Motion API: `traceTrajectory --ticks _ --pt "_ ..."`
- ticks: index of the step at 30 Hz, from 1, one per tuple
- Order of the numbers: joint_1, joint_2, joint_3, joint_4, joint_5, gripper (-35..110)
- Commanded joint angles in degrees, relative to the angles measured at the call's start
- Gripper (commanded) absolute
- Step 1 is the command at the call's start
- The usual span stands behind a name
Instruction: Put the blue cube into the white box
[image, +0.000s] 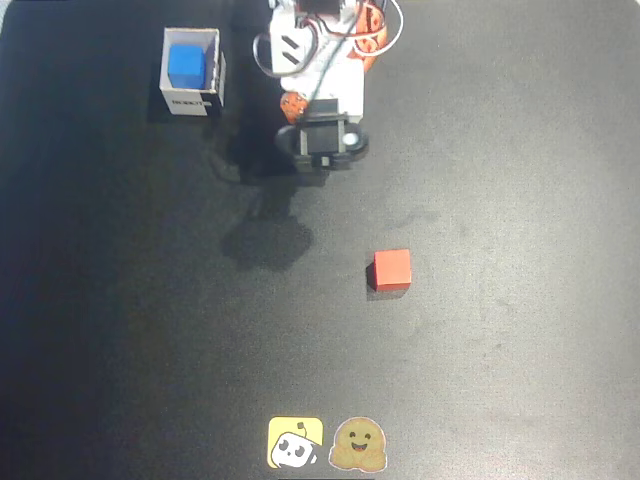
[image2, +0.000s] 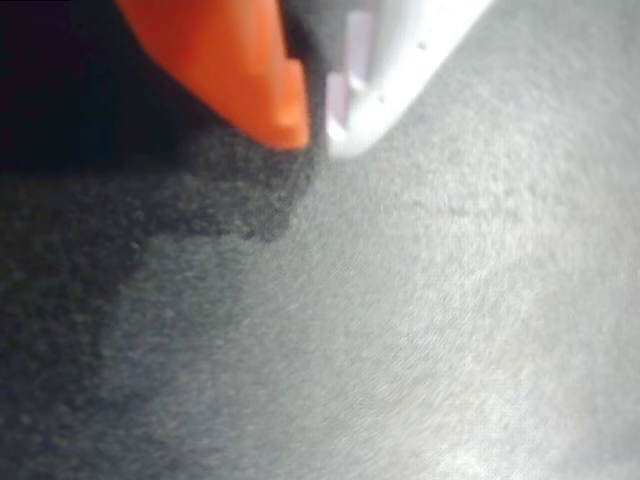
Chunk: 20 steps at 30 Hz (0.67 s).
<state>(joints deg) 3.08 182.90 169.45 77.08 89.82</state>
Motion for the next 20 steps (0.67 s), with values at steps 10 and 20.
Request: traceTrajectory --ticks 10,20 --pt "0.0 0.3 -0.2 0.2 1.1 0" --pt "0.2 0.3 -0.2 0.2 1.1 0"
